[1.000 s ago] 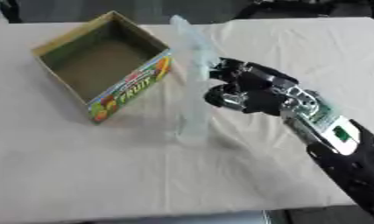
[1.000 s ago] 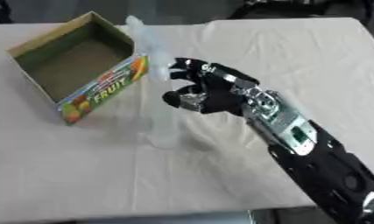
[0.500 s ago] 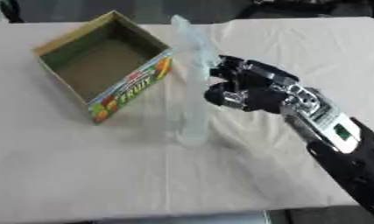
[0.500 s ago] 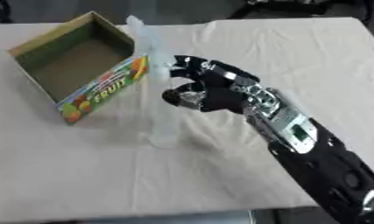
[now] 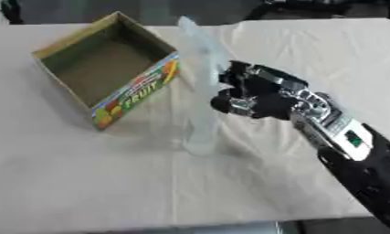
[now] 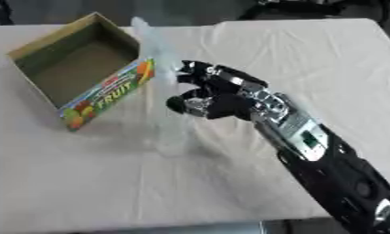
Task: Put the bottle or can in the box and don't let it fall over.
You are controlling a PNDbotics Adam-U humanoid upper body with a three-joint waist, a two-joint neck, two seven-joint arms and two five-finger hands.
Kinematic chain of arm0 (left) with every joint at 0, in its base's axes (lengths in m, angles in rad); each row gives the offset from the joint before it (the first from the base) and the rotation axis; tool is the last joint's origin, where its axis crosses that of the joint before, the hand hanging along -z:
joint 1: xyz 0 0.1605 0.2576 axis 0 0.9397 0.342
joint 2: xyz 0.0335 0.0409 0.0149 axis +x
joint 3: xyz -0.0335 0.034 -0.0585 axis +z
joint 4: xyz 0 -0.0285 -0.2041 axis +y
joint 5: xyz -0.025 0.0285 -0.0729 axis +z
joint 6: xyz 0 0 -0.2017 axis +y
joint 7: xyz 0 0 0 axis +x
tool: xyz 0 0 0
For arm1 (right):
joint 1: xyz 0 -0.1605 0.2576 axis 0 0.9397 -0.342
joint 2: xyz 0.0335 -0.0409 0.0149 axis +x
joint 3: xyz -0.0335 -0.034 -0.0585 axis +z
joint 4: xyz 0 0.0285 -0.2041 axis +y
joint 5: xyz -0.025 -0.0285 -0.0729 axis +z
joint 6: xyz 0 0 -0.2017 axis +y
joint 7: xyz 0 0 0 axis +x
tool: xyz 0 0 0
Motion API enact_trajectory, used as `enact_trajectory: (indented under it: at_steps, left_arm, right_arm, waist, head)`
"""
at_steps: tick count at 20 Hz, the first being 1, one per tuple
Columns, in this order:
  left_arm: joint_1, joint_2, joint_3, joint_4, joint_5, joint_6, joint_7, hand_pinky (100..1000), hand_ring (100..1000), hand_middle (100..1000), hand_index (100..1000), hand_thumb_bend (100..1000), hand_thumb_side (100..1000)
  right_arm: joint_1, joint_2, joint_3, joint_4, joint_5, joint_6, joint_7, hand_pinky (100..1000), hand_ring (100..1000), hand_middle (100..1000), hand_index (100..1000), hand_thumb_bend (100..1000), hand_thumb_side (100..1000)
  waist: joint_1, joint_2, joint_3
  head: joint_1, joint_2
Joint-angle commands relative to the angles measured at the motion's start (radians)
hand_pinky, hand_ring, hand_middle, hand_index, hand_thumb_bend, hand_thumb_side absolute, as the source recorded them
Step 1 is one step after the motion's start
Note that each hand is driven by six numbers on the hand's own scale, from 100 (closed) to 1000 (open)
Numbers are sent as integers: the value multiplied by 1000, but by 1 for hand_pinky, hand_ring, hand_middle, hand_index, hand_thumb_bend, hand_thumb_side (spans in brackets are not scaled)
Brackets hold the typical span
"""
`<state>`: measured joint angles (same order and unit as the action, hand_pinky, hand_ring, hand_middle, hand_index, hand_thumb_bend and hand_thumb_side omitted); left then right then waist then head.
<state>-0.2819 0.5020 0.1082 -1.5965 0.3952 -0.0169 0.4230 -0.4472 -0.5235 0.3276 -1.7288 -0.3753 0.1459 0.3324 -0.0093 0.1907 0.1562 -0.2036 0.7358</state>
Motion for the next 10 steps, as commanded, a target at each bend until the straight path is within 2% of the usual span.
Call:
enact_trajectory:
  at_steps: [1, 10]
  left_arm:
    - [-9, 20, 8, -12, 4, 0, -3, 764, 797, 767, 823, 674, 757]
    - [-11, 19, 7, -12, 5, 0, -4, 765, 797, 767, 824, 670, 758]
  right_arm:
    - [-15, -10, -3, -8, -4, -1, 15, 831, 1000, 1000, 957, 436, 318]
    - [-24, 3, 10, 11, 1, 7, 24, 828, 1000, 1000, 955, 439, 317]
  waist:
    - [4, -10, 1]
    - [6, -7, 2]
  head:
    - [-1, -11]
    - [-3, -14]
